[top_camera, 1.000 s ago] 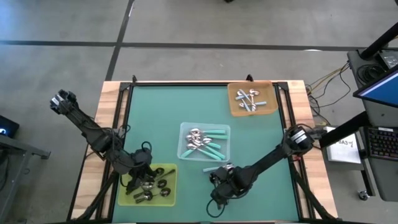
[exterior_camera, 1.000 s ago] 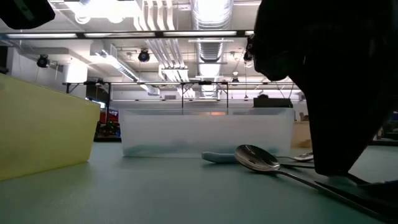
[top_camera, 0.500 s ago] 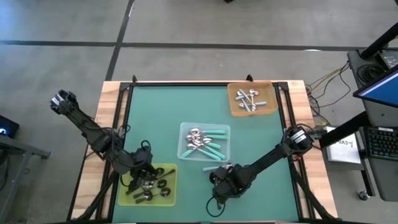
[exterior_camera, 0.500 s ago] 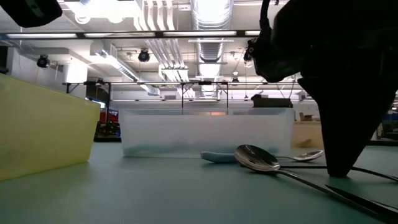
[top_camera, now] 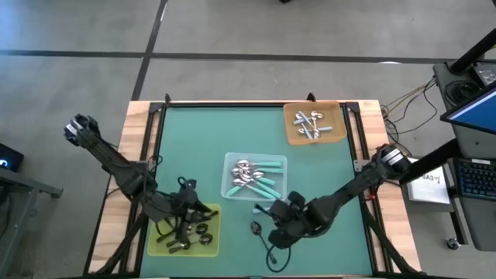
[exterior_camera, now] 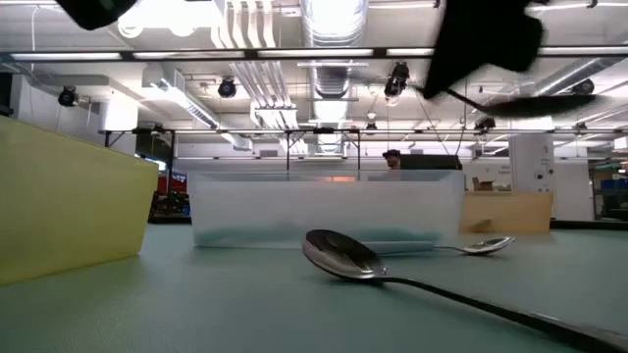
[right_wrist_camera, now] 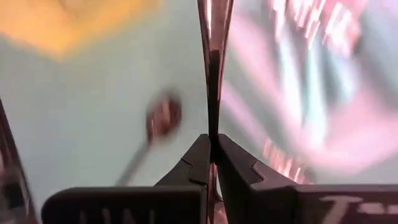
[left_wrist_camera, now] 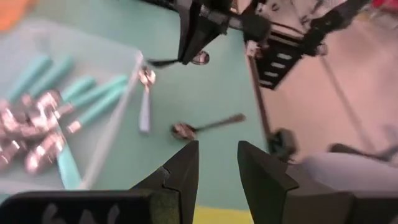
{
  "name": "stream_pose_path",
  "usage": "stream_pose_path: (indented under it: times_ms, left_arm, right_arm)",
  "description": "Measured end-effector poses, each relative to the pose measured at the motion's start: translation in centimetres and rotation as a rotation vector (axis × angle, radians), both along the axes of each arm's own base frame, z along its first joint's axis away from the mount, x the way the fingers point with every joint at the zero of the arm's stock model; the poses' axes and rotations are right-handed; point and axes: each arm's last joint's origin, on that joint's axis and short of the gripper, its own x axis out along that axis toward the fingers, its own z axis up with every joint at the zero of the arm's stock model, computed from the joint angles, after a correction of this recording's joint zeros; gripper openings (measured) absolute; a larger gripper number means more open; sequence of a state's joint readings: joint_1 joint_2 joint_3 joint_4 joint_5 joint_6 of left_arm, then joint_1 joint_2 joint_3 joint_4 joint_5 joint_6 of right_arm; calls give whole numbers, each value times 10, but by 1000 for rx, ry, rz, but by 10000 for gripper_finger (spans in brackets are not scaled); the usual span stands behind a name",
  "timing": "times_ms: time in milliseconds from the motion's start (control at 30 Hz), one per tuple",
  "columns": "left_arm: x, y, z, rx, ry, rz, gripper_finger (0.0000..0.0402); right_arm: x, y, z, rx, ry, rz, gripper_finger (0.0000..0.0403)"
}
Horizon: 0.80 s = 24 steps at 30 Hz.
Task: Sort silverware by color (type)
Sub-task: Put the black spoon into the yellow bin
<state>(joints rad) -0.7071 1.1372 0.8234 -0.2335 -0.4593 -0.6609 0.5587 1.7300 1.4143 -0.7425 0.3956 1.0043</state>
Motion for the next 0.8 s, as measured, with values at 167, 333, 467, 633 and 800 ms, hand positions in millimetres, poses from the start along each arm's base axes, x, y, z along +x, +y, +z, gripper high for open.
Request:
stream_pose_path:
  times_ms: [167,333,467,633,800]
  left_arm:
    - [27,-15,-13,172,-125,29,96]
    - [54,-31,-25,253,-278,79,96]
    - [66,-38,-28,294,-373,177,96]
    - [70,-38,-27,359,-379,379,96]
    - [70,-37,-21,337,-407,434,96]
  right_arm:
    - [11,-7,18,-285,-235,-21,9]
    - [26,-10,22,-473,-339,-25,9]
    - [34,-7,27,-603,-383,26,9]
    - [42,1,33,-715,-433,94,9]
    - [49,5,29,-787,-435,152,9]
